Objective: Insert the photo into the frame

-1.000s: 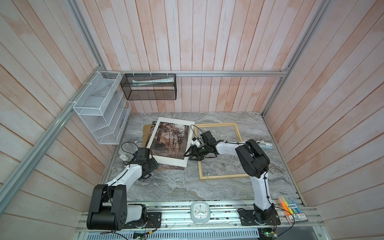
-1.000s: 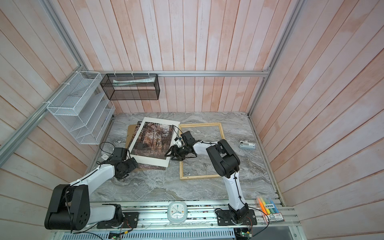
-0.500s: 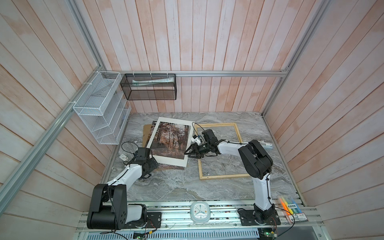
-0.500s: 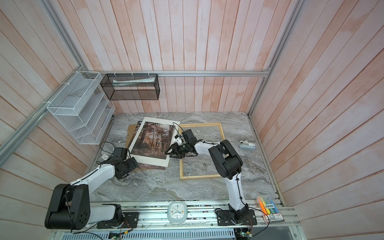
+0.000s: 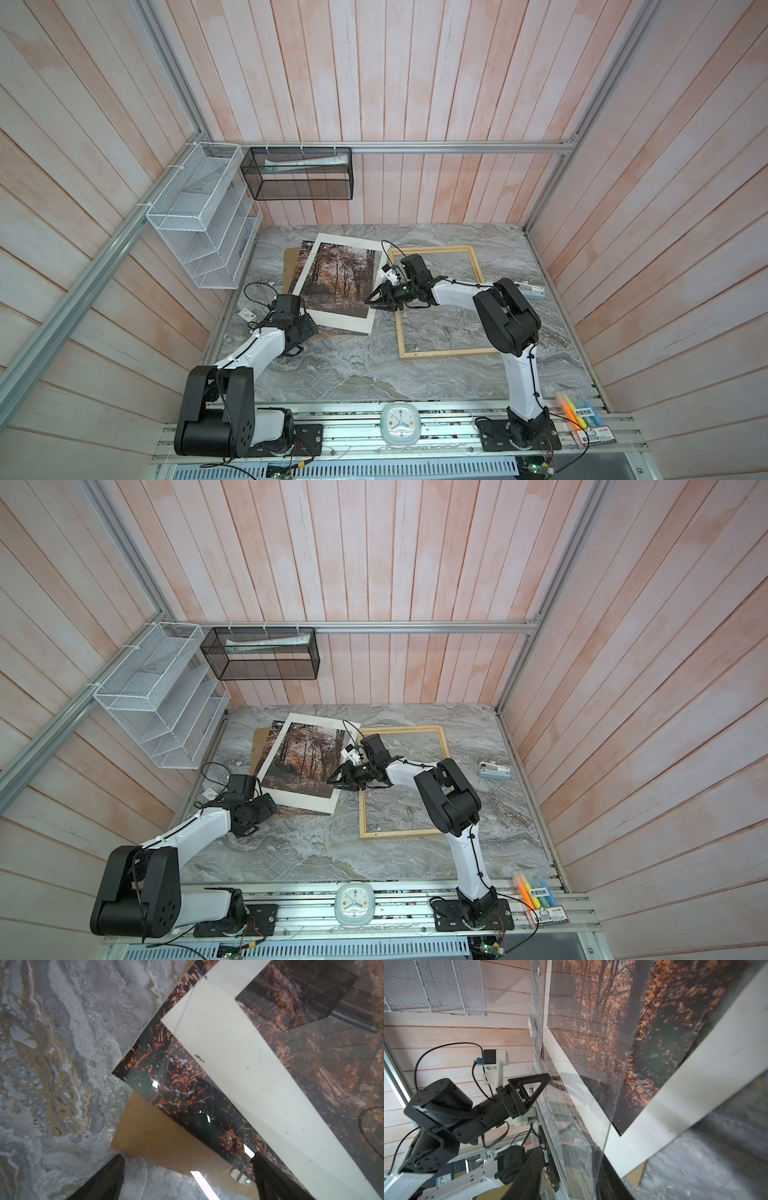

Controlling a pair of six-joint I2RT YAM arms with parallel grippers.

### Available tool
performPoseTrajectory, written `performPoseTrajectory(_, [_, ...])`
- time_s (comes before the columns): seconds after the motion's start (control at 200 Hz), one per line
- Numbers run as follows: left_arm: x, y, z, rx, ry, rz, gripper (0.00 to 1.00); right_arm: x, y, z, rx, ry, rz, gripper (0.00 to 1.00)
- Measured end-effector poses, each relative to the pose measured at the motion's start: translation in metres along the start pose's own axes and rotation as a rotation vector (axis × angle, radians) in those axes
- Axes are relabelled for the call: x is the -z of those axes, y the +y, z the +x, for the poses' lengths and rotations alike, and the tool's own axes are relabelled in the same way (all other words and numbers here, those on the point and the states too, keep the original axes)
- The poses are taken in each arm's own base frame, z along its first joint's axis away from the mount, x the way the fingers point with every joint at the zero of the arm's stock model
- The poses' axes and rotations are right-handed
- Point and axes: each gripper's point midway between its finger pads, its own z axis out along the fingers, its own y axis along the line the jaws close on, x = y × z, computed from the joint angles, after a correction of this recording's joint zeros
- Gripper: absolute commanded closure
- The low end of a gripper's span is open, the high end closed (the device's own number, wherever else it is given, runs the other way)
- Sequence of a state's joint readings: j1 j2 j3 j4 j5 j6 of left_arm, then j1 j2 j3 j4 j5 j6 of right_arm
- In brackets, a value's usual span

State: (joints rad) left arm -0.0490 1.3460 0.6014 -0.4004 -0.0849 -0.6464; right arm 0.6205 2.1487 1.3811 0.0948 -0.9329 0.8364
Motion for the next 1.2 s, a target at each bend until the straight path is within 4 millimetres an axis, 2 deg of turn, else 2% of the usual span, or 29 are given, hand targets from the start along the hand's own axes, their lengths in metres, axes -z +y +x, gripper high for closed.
performPoseTrajectory(0.1, [0.000,0.000,0.000,-0.001,0.000,0.000,0.03,-0.001,0.000,0.000,0.001,0.002,-0.001,0.63])
performPoseTrajectory(0.305, [-0.001,-0.001,-0.001,-0.009,-0.004,0.004,0.03,-0.007,0.000,-0.001,0.004,0.007,0.000,0.74])
performPoseTrajectory(0.57, [-0.001,-0.003,-0.002,-0.017,-0.008,0.010,0.03,-0.016,-0.006,-0.001,-0.004,0.017,0.018,0.79])
performPoseTrajectory(0.945, [-0.001,-0.004,-0.002,-0.019,-0.010,0.013,0.03,-0.017,-0.010,0.001,-0.007,0.025,0.032,1.00])
performPoseTrajectory(1.2, [0.005,-0.008,0.004,-0.023,0.012,0.037,0.03,-0.017,-0.008,0.000,0.014,0.023,0.031,1.00])
